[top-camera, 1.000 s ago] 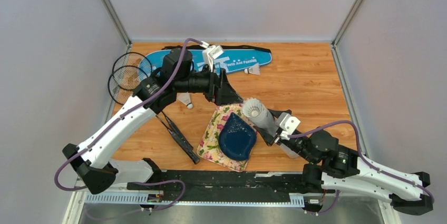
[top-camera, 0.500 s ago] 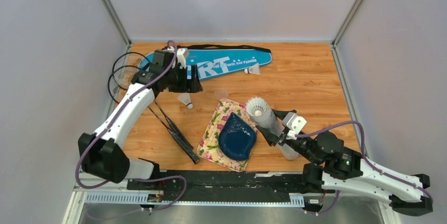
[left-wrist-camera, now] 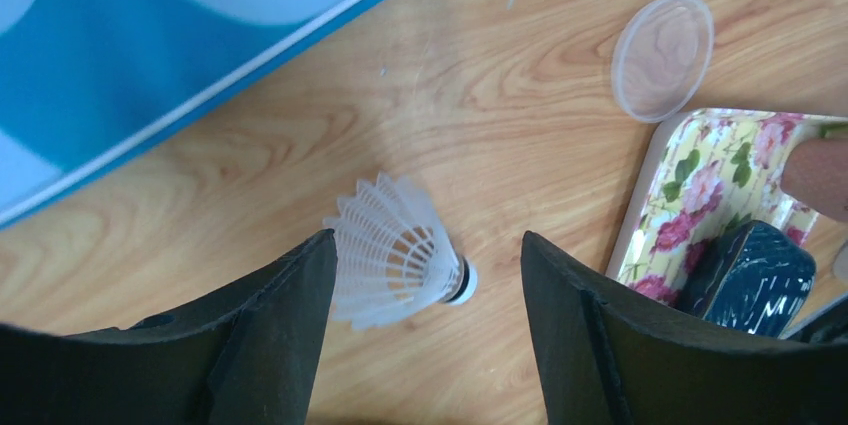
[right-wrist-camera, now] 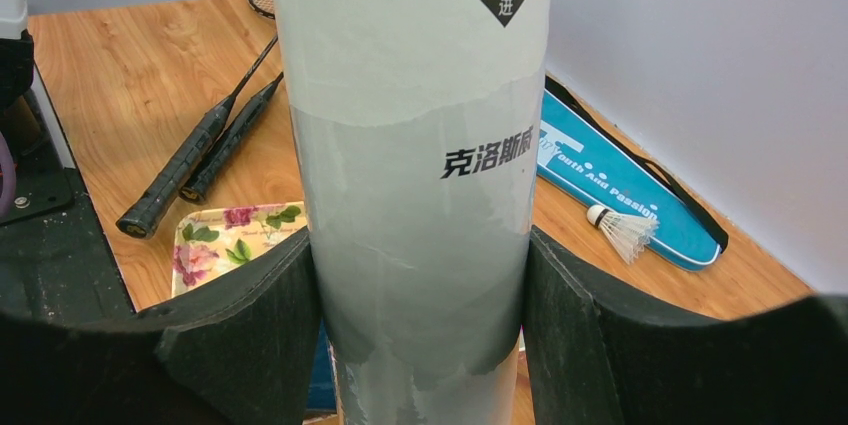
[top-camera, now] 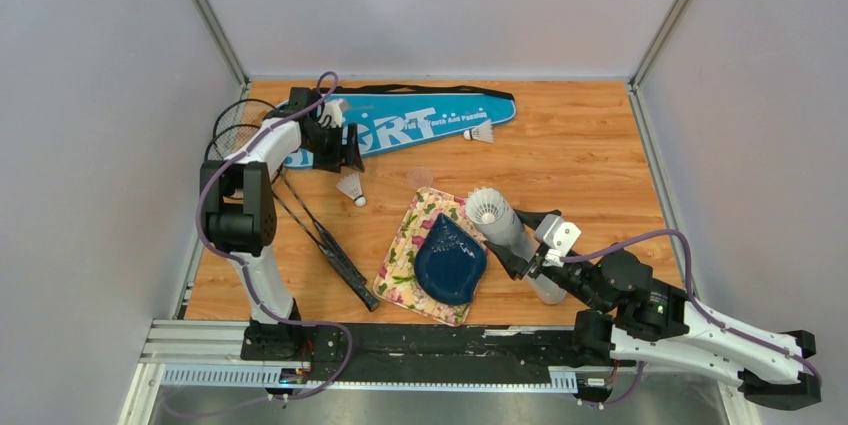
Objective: Pack up the badminton gear
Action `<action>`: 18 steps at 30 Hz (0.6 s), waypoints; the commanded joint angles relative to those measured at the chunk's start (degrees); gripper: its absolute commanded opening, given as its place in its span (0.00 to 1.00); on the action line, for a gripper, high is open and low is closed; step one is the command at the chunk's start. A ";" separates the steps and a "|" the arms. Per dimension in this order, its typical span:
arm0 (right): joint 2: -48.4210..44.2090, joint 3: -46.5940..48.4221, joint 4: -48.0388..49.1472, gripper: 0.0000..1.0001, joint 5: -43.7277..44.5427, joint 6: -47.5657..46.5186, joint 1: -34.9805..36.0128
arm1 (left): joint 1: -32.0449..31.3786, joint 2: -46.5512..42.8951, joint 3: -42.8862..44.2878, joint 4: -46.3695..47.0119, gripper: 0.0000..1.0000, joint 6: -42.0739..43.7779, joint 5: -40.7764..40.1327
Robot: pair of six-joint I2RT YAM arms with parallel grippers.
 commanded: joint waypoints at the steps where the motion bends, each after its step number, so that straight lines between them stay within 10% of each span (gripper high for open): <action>1: -0.91 1.13 1.30 0.30 -0.65 1.24 0.28 | 0.37 3.14 4.70 -0.61 0.73 4.33 7.51; 12: 0.32 -0.01 3.24 0.30 -1.27 1.33 0.28 | -1.39 -2.30 -3.91 0.80 0.54 2.58 3.58; 18: 0.67 0.16 3.06 0.30 -1.18 1.51 0.28 | -3.85 -3.79 -4.45 -1.92 0.08 1.70 -3.27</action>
